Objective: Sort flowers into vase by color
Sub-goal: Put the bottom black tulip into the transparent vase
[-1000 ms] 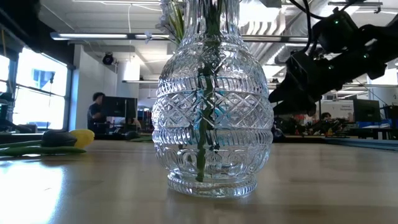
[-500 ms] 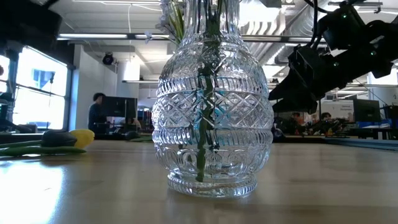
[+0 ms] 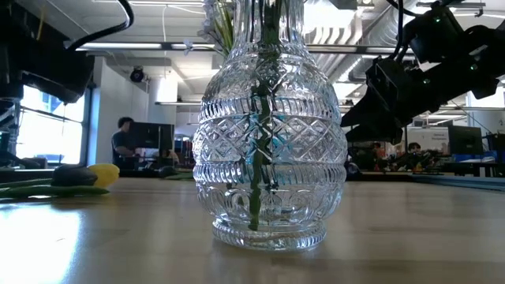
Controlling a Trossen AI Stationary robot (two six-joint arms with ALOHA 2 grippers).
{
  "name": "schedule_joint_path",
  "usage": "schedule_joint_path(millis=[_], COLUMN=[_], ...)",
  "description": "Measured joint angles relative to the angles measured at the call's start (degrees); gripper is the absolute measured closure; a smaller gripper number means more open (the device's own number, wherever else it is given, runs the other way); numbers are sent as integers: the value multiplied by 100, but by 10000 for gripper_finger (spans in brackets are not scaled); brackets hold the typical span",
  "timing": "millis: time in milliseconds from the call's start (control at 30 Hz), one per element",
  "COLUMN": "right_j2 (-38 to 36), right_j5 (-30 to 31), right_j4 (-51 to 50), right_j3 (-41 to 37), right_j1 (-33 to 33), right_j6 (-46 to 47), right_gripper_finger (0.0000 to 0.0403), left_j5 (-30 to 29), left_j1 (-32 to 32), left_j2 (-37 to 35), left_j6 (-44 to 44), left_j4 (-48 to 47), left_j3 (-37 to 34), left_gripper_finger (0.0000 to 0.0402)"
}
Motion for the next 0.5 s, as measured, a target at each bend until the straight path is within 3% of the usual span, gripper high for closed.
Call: schedule_joint_path(millis=[500], right_j2=[0], right_j5=[2], right_j4=[-4], right_j3=[0], right_j1=[0], right_j6=[-9], right_gripper_finger=[149], left_j5=[280], left_j1=[-110], left_j2=[-65], left_j6=[-640], left_j4=[-21], left_j3=[-94], left_gripper_finger=[289])
